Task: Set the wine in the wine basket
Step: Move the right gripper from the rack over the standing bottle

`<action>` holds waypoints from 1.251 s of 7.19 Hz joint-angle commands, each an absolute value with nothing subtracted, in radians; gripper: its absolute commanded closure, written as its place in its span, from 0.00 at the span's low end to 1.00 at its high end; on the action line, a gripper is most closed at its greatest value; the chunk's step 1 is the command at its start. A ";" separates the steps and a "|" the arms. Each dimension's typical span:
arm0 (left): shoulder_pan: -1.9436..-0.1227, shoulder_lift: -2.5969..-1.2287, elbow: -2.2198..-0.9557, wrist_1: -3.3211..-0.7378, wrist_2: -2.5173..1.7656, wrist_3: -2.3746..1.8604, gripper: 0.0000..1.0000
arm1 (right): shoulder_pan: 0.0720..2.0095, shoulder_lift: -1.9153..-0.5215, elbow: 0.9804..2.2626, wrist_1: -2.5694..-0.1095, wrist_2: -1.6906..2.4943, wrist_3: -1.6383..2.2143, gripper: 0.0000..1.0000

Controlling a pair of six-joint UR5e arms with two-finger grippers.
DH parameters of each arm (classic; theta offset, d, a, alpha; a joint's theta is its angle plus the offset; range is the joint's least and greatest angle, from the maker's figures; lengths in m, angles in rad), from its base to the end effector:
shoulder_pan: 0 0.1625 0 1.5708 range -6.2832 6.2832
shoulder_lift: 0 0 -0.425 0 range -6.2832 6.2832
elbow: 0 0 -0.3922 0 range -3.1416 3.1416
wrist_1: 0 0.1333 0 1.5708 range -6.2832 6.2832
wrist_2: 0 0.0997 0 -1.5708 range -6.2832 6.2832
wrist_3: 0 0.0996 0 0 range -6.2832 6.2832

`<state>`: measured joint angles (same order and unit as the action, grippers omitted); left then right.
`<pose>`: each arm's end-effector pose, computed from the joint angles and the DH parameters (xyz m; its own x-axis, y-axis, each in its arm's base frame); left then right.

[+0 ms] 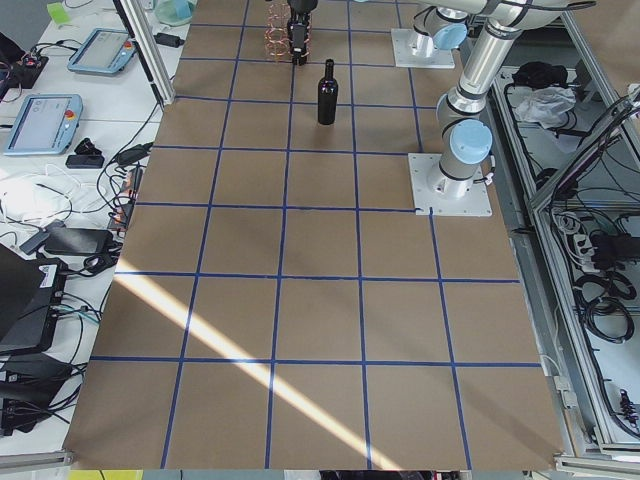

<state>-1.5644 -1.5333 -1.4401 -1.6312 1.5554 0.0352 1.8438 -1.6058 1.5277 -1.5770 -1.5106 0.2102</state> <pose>-0.1318 -0.4814 0.5646 -0.9995 0.0302 0.0115 0.0288 0.9937 -0.1080 0.2646 -0.4284 0.5272 -0.9948 -0.0678 -0.0762 -0.0625 0.9956 -0.0698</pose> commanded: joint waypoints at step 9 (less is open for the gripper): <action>-1.565 -1.516 -1.454 -1.650 1.583 0.035 0.00 | 2.003 -1.555 1.549 -1.624 -1.582 0.339 0.00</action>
